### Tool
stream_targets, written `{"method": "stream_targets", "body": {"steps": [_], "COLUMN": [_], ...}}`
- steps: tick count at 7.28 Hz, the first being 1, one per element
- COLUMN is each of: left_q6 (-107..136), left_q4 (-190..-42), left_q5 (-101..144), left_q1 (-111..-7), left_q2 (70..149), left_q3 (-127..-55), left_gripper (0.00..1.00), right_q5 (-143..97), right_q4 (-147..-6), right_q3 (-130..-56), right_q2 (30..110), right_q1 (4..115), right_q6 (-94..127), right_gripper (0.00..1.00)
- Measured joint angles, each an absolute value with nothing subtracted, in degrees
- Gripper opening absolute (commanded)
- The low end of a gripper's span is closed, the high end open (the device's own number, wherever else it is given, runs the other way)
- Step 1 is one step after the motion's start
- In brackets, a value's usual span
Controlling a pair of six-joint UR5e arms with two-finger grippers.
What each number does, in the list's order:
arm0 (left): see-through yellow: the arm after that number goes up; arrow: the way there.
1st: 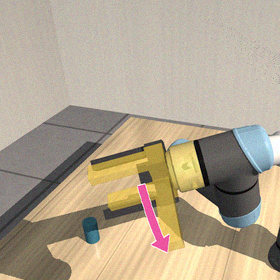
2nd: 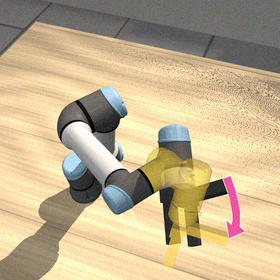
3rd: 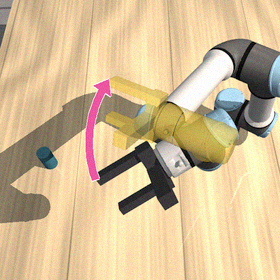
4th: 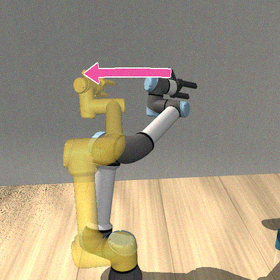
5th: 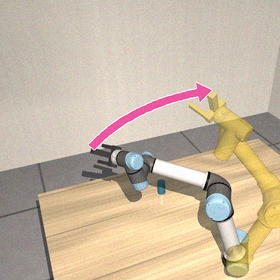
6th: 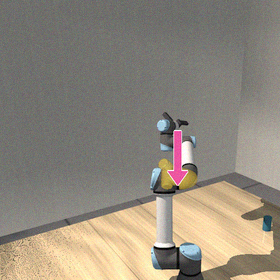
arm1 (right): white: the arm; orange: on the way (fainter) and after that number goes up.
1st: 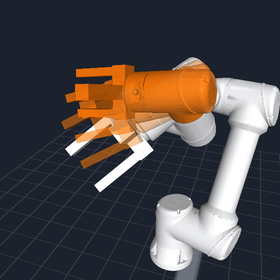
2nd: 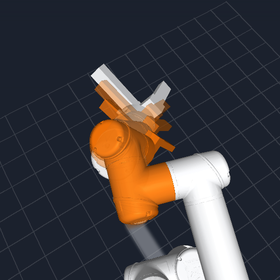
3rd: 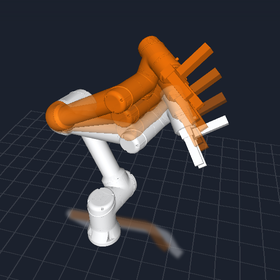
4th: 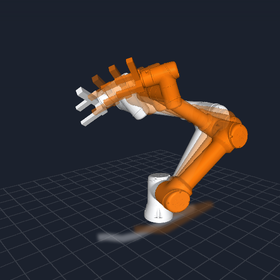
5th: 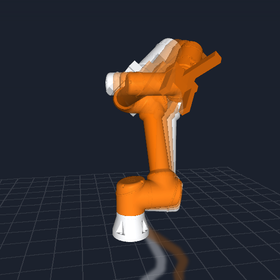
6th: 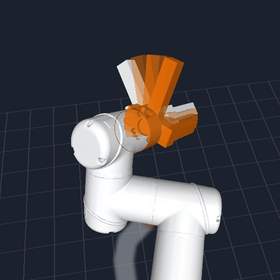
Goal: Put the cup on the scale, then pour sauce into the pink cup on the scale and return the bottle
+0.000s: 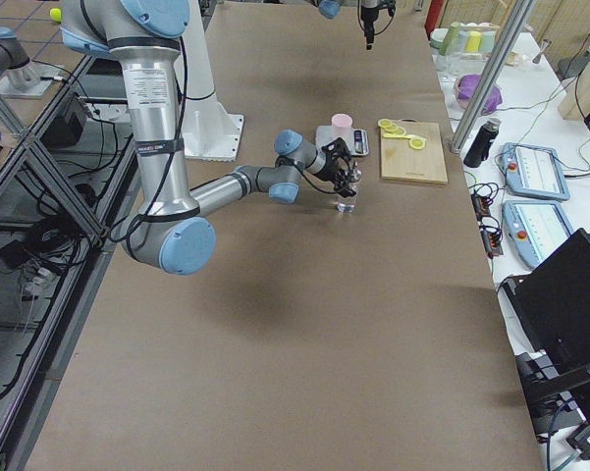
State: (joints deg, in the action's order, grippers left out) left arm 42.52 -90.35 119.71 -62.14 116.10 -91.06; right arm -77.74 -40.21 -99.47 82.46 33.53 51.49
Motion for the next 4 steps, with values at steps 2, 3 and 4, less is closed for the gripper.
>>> {"method": "stream_targets", "body": {"steps": [2,3,4], "left_q6": [42.4,42.4,42.3], "left_q4": [-90.4,-90.4,-90.4], "left_q5": [119.7,119.7,119.7], "left_q1": [-62.1,-62.1,-62.1], "left_q2": [116.1,116.1,116.0], "left_q3": [-91.1,-91.1,-91.2], "left_gripper": [0.98,0.98,0.98], "right_q5": [-80.4,-82.0,-84.0], "right_q4": [-40.5,-40.9,-42.6], "right_q3": [-104.1,-106.5,-109.6], "right_q2": [87.3,90.0,92.4], "right_q1": [33.4,33.4,33.6], "right_q6": [51.7,51.7,51.7], "right_gripper": [1.0,1.0,1.0]}}
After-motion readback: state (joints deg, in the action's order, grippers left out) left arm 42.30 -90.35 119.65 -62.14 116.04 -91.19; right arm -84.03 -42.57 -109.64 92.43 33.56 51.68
